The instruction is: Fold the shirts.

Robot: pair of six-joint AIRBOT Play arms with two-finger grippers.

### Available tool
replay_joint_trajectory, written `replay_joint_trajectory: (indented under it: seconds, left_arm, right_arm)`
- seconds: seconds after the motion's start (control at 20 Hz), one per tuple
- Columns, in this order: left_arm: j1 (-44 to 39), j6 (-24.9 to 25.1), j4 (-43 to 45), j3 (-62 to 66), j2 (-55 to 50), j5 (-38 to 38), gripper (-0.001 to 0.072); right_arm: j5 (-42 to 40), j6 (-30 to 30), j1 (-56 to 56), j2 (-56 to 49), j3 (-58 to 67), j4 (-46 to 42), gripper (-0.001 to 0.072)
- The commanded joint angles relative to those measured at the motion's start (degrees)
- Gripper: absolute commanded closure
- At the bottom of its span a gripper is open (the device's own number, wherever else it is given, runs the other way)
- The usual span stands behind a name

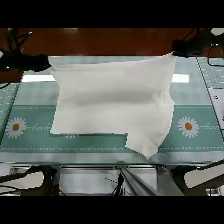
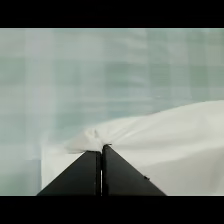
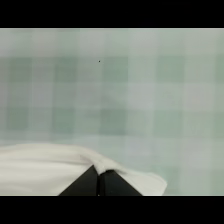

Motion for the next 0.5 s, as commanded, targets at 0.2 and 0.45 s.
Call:
replay_joint_trajectory:
  seconds: [0.2, 0.45]
  left_arm:
    - [-0.92, 1.22, -0.15, -0.04, -10.32, -2.86, 0.0691]
    - [0.26, 1.18, 3.89, 3.15, -10.16, -14.86, 0.0691]
  right_arm:
    - [6.93, 1.92, 0.07, -8.35, 0.04, -0.37, 0.0686]
    - [23.76, -2.73, 0.04, -6.99, 0.09, -5.9, 0.0686]
